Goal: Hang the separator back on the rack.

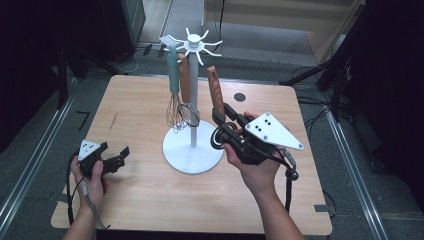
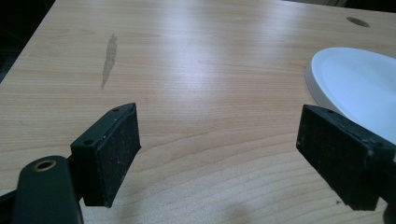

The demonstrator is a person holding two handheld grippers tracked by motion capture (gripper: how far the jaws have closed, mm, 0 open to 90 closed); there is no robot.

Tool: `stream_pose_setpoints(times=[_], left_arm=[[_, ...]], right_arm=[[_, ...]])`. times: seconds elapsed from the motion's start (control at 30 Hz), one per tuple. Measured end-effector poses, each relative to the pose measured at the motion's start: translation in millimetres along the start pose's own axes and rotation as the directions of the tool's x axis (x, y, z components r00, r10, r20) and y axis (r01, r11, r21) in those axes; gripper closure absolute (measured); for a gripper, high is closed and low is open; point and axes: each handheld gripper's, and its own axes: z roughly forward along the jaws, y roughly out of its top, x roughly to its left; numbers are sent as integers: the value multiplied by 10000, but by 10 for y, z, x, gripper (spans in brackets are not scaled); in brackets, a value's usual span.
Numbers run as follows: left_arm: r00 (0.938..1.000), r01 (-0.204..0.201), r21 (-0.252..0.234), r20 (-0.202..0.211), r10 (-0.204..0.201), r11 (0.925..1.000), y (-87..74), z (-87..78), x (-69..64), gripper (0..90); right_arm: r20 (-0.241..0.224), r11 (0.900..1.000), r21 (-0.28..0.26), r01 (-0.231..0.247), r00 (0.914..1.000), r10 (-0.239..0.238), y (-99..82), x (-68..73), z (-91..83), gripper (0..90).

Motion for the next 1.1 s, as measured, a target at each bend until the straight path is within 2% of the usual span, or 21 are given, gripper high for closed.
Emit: stream_pose_setpoints(times=[0.3, 0.8, 1.1], left_arm=[[10000, -47, 18, -9, 47, 10000, 0, 0, -5, 139], [10000, -77, 48, 0, 77, 10000, 0, -1, -3, 139], [10000, -46, 22, 4, 46, 10000, 0, 0, -6, 139]], right_arm=[[-73, 9999, -95, 88, 9999, -89, 77, 58, 29, 707], [189, 9993, -135, 347, 9992, -345, 121, 92, 88, 707], [260, 9995, -6, 313, 9992, -313, 111, 109, 130, 707]])
